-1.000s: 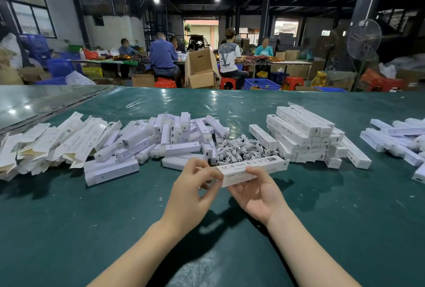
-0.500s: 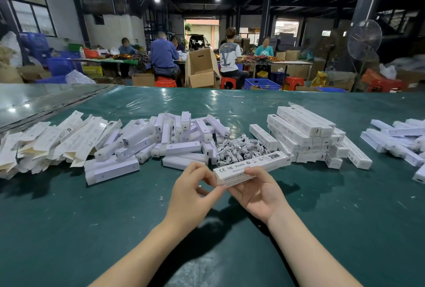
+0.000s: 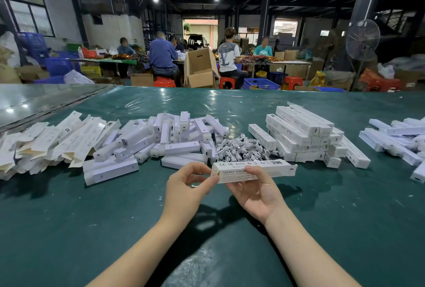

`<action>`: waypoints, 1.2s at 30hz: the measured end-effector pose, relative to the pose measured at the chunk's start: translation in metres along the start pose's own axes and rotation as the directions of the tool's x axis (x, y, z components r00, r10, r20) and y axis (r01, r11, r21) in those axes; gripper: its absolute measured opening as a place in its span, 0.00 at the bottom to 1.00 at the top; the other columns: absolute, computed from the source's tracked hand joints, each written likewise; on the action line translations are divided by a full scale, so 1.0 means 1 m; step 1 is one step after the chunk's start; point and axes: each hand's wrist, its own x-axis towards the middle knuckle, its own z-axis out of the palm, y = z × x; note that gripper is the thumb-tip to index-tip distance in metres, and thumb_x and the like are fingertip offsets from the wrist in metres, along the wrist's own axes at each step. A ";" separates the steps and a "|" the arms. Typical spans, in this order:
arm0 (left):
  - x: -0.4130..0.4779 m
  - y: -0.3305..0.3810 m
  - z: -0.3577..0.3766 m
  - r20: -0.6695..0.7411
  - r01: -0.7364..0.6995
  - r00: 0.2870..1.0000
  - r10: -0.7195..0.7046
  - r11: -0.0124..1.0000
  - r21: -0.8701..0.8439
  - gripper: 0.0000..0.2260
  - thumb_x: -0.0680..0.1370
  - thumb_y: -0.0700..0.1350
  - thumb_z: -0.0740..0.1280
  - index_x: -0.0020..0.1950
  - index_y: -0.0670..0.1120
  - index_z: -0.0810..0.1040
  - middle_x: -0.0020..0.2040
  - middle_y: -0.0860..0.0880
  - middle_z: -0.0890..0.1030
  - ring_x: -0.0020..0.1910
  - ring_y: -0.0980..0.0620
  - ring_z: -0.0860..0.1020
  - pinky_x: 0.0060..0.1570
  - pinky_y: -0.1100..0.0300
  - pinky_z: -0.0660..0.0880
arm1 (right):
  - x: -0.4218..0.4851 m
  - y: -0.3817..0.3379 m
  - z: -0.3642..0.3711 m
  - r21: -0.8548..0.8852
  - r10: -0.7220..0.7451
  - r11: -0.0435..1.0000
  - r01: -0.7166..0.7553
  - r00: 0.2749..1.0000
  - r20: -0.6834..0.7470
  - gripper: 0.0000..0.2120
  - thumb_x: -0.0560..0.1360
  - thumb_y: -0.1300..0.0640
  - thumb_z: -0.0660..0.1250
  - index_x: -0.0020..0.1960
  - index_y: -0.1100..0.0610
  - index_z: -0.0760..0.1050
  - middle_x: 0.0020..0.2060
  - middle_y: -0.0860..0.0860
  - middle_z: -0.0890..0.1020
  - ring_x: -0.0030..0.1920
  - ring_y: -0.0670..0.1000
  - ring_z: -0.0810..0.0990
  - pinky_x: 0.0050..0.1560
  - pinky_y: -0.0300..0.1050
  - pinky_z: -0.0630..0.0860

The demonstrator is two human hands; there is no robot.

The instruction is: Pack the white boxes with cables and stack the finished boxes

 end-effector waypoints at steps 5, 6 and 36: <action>-0.005 -0.001 0.003 -0.086 -0.118 0.988 0.130 0.984 0.131 0.09 0.70 0.39 0.72 0.35 0.54 0.79 0.36 0.58 0.82 0.37 0.61 0.79 0.37 0.62 0.75 | 0.000 0.001 0.002 0.029 -0.019 0.999 0.018 0.999 0.045 0.27 0.35 0.69 0.81 0.35 0.69 0.81 0.39 0.64 0.83 0.38 0.60 0.84 0.33 0.53 0.81; -0.006 -0.001 0.004 -0.093 -0.151 0.981 0.168 0.975 0.164 0.10 0.70 0.39 0.73 0.35 0.54 0.78 0.37 0.59 0.82 0.37 0.62 0.79 0.35 0.67 0.74 | 0.000 0.002 0.003 0.025 -0.017 1.000 0.015 0.998 0.056 0.28 0.35 0.69 0.81 0.35 0.69 0.81 0.40 0.64 0.83 0.39 0.61 0.84 0.34 0.53 0.81; -0.016 0.006 0.016 0.242 0.049 0.970 -0.037 0.998 -0.046 0.22 0.62 0.48 0.64 0.57 0.56 0.72 0.58 0.56 0.74 0.56 0.55 0.73 0.52 0.66 0.72 | 0.003 0.000 0.001 0.078 -0.164 0.982 0.171 0.983 -0.083 0.10 0.61 0.66 0.65 0.42 0.66 0.73 0.36 0.60 0.82 0.36 0.57 0.82 0.37 0.49 0.82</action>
